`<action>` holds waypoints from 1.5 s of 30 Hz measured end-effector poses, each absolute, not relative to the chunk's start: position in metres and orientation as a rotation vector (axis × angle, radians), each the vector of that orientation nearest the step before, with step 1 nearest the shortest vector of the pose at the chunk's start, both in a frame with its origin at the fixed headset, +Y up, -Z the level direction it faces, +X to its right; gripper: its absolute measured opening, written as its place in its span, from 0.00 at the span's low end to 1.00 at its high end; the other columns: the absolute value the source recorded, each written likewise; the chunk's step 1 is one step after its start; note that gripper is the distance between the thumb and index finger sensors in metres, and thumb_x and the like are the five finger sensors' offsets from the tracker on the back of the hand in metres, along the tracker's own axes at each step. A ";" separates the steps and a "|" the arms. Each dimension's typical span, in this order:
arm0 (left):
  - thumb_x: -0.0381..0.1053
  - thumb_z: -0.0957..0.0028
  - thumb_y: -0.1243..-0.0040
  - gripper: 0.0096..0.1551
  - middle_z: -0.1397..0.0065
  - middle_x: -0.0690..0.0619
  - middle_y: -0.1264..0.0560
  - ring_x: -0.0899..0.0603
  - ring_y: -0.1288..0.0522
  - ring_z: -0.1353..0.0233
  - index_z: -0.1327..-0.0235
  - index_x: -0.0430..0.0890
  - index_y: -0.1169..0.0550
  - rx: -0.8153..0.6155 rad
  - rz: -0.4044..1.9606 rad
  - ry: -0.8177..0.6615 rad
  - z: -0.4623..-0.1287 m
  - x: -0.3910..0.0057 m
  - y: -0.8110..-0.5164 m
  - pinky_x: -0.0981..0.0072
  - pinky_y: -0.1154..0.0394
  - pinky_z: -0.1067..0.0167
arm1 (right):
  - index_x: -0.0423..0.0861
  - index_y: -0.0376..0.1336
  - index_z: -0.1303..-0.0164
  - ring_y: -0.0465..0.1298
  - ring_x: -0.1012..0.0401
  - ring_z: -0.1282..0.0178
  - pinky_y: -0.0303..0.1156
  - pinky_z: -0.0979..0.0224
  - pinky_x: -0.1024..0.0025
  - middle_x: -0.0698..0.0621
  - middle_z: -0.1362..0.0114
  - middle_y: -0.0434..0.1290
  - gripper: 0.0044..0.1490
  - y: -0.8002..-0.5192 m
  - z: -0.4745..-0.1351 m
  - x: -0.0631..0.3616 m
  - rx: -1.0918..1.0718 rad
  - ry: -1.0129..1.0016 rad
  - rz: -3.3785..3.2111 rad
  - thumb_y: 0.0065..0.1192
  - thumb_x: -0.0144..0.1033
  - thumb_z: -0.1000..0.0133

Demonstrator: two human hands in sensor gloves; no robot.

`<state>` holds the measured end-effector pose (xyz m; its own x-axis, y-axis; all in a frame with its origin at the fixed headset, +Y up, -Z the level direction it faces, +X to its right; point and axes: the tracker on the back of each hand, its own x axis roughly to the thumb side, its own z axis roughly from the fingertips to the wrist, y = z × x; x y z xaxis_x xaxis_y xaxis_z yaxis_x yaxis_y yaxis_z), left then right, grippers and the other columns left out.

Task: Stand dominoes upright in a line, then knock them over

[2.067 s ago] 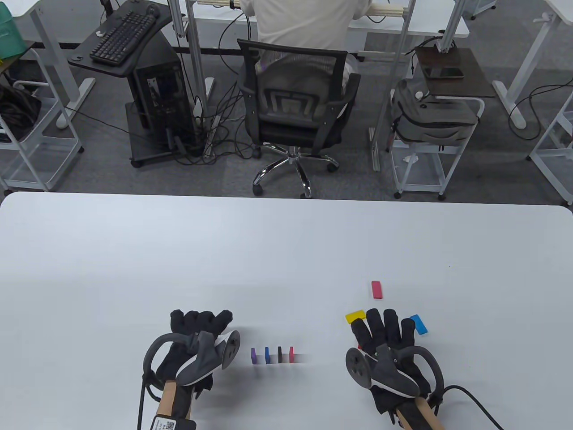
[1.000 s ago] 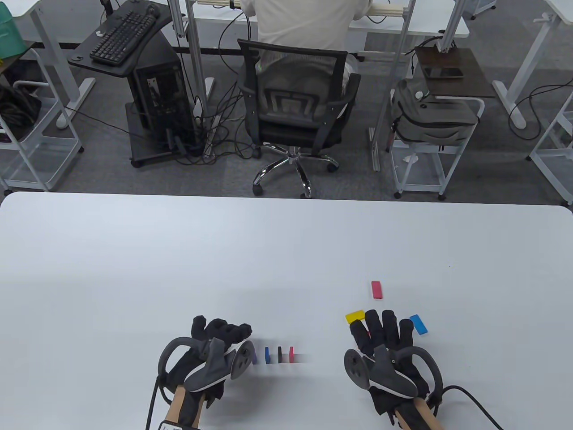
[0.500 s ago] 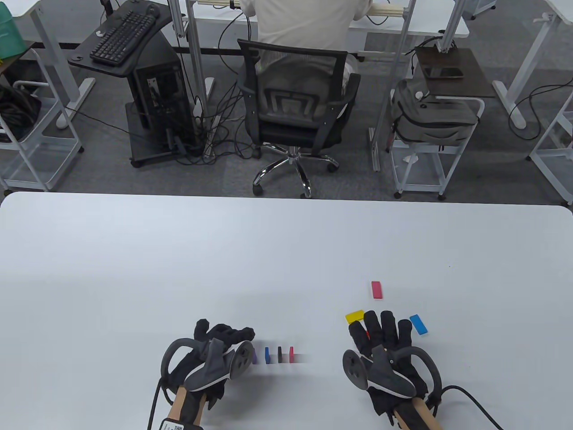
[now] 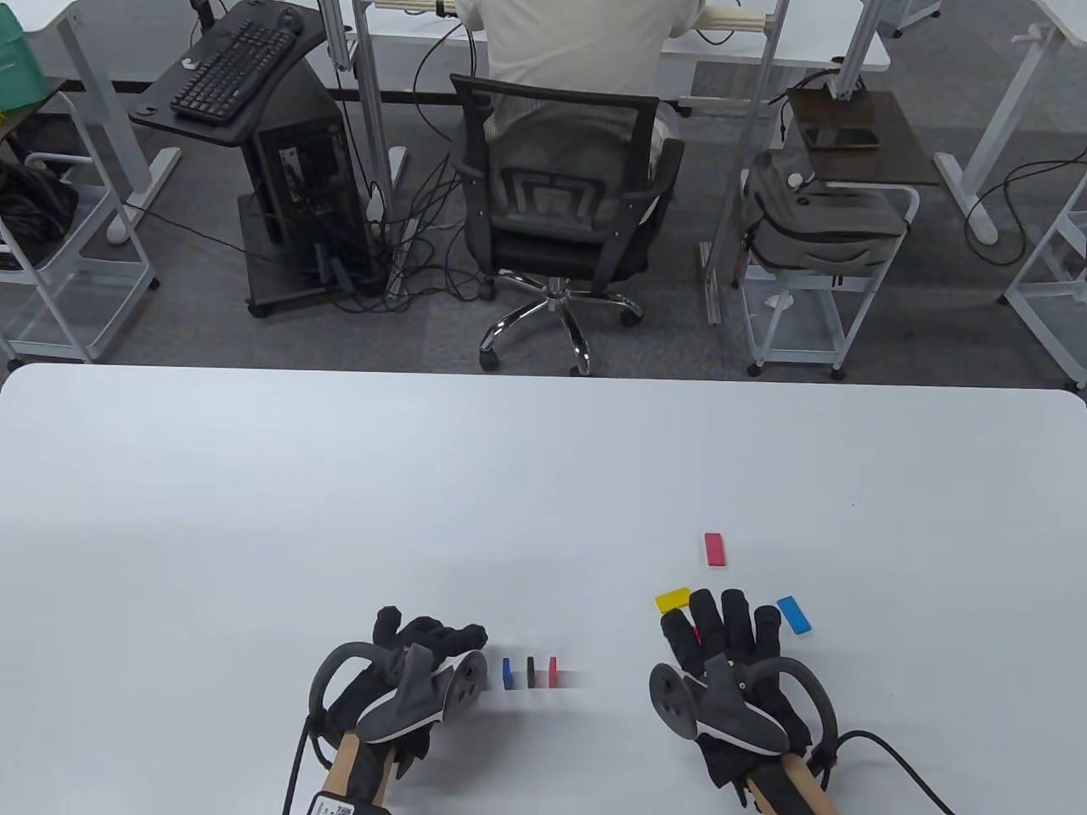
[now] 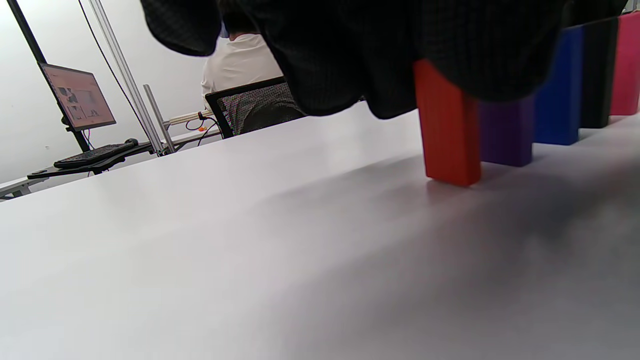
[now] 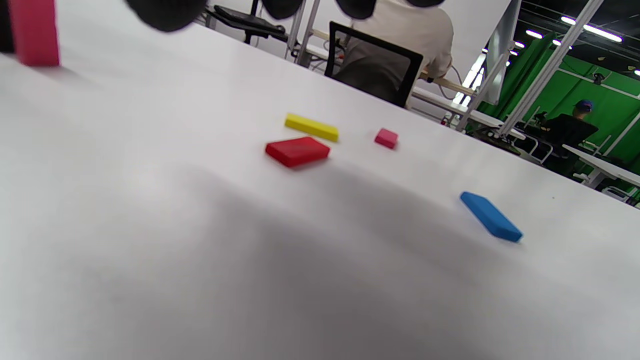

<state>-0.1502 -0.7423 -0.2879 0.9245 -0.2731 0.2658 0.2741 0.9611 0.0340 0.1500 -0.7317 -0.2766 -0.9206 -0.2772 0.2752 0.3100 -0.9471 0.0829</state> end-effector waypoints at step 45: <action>0.68 0.47 0.51 0.45 0.09 0.47 0.43 0.37 0.40 0.12 0.15 0.58 0.46 0.030 -0.060 -0.165 -0.286 -0.169 -0.704 0.35 0.44 0.22 | 0.43 0.36 0.12 0.41 0.29 0.15 0.36 0.24 0.27 0.34 0.09 0.41 0.49 -0.724 -0.287 0.160 -0.323 -0.140 -2.847 0.49 0.52 0.34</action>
<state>-0.1686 -0.7036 -0.2862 0.9847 -0.0624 0.1630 0.0574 0.9977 0.0348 0.1601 -0.7243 -0.2870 -0.9381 -0.2567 0.2325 0.2783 -0.9583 0.0649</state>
